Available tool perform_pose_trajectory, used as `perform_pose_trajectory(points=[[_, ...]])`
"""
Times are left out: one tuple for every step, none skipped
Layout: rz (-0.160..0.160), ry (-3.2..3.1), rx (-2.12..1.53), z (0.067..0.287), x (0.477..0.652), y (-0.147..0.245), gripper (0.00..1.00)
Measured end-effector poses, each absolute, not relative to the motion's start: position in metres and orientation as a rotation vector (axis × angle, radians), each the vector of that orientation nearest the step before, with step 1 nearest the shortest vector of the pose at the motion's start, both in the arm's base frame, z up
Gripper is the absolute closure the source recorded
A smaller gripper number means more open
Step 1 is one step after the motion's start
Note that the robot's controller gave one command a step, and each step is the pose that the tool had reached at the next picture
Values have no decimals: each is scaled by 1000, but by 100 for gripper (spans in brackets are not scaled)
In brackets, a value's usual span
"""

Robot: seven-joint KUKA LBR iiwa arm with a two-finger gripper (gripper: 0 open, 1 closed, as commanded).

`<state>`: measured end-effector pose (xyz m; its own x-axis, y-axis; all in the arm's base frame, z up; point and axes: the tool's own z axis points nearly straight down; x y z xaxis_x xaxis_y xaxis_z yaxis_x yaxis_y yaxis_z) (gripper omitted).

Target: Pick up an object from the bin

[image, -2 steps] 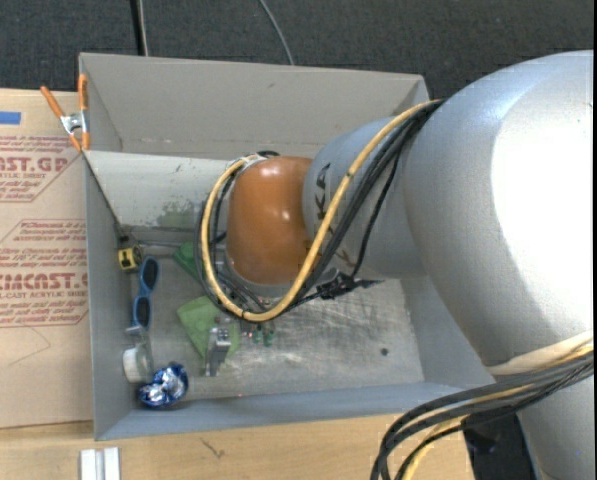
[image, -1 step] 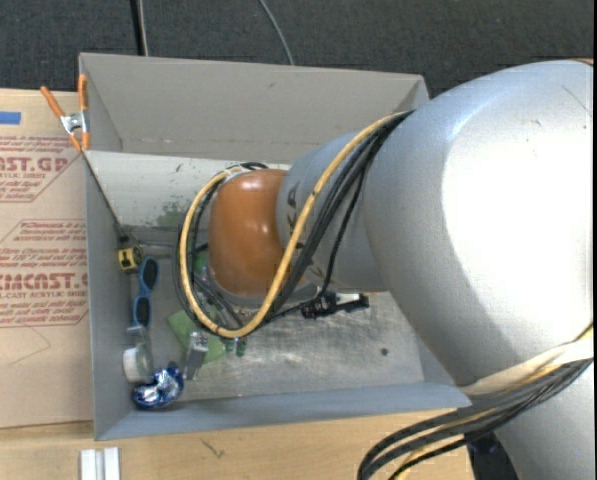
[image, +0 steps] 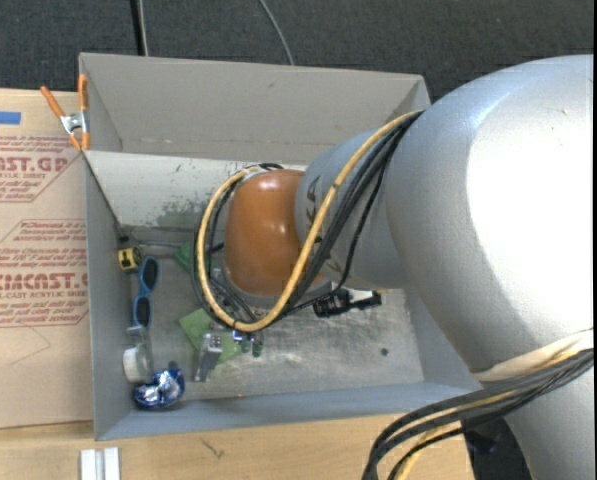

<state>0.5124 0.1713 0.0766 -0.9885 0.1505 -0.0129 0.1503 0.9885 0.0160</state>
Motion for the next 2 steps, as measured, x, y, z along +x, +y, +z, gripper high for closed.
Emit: perform_pose_trajectory(points=[[24,3119,234,77,512,172,100],[7,3125,241,212,512,187,100]])
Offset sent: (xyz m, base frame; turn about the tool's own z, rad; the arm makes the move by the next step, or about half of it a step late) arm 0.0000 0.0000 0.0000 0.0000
